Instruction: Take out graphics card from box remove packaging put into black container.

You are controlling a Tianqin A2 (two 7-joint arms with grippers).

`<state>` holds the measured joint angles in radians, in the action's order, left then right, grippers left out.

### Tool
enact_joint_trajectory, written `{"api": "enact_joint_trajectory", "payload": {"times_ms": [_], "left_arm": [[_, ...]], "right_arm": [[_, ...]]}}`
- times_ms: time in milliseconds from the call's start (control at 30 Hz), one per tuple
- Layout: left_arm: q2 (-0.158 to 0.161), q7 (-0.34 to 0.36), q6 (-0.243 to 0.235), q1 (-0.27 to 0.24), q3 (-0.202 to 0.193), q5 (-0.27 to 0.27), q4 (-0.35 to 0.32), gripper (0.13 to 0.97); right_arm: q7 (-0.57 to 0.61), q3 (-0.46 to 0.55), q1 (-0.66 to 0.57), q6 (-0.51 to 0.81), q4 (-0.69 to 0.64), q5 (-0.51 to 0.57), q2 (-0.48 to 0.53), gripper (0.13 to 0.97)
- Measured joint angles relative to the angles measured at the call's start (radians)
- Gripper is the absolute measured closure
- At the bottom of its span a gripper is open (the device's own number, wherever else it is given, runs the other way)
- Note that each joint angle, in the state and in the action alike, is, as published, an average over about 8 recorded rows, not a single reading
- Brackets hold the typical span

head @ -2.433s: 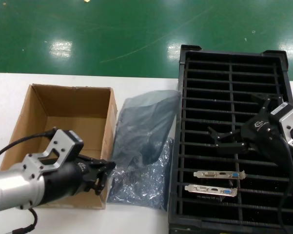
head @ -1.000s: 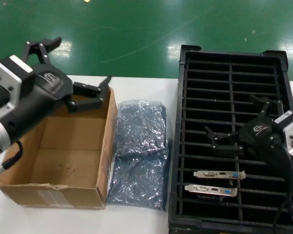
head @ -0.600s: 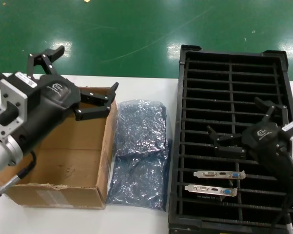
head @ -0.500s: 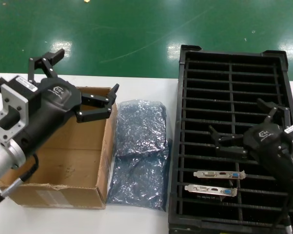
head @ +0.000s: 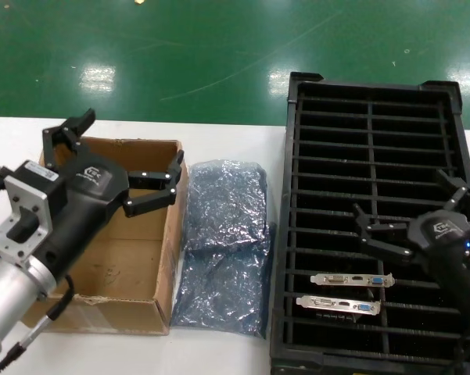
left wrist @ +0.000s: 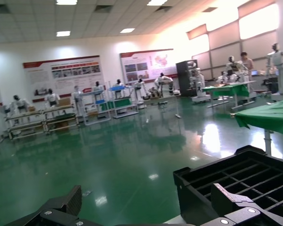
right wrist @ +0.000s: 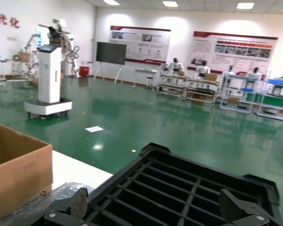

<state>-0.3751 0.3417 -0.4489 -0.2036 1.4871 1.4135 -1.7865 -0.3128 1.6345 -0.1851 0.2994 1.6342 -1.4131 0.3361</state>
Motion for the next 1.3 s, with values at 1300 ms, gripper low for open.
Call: {"api": "enact_joint_trajectory", "payload": {"times_ms": [1300], "left_arm": [[0.069,-0.316,0.415,0.188,0.104,0.357,0.172,0.132]], "right_arm": [[0.289,-0.032,0.171,-0.277,-0.032,-0.357,-0.033,0.129]]}}
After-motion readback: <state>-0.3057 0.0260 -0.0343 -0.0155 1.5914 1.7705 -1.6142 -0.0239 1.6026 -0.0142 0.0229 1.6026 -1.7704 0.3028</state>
